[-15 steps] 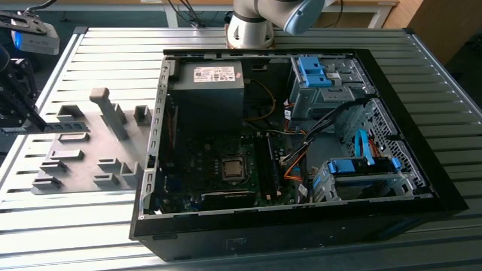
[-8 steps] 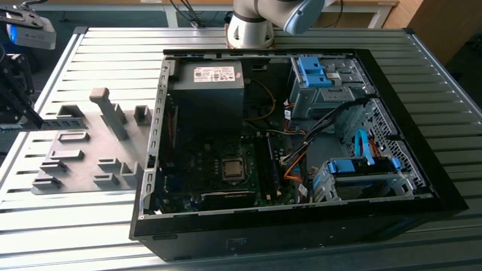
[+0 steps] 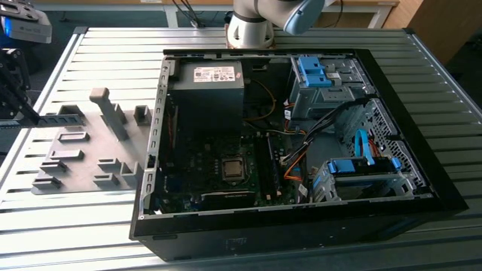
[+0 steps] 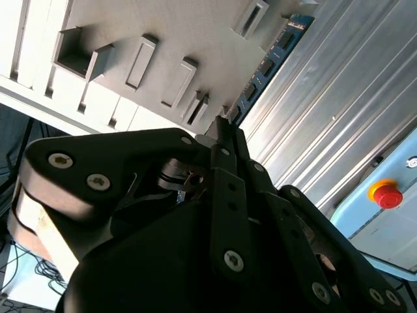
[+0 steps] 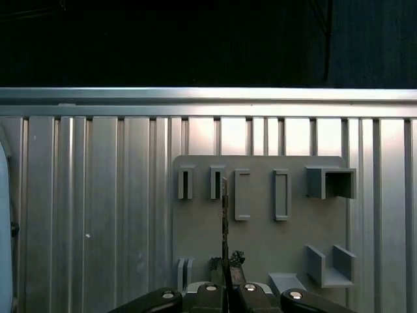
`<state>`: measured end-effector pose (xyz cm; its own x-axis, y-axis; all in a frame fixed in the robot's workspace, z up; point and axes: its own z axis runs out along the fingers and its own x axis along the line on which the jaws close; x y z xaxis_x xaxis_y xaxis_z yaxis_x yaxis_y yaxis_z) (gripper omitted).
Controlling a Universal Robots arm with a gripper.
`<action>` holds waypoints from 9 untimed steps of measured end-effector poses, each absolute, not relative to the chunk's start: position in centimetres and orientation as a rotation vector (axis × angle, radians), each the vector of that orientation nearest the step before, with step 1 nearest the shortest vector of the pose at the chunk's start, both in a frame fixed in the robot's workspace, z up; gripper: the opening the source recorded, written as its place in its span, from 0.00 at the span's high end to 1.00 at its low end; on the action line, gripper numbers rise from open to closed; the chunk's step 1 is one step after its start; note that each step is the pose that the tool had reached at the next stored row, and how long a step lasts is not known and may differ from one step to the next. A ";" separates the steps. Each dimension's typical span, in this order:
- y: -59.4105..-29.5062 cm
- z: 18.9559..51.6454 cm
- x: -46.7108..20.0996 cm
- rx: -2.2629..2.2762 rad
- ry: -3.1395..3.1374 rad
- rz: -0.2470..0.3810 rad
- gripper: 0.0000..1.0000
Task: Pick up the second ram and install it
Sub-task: 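Pick up the second ram and move it above second insertion slot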
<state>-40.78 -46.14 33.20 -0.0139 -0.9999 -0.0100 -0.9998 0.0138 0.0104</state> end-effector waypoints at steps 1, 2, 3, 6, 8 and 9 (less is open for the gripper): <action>-46.1 33.3 -40.8 2.206 -2.236 -0.023 0.86; -46.1 33.5 -40.8 2.206 -2.236 -0.023 0.86; -46.1 33.6 -40.8 2.206 -2.237 -0.023 0.86; -46.1 34.0 -40.8 2.206 -2.237 -0.023 0.86; -46.1 34.3 -40.8 2.206 -2.236 -0.023 0.86; -46.1 34.4 -40.8 2.206 -2.237 -0.023 0.86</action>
<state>-40.77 -46.14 34.41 -0.0139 -0.9999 -0.0099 -0.9998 0.0138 0.0105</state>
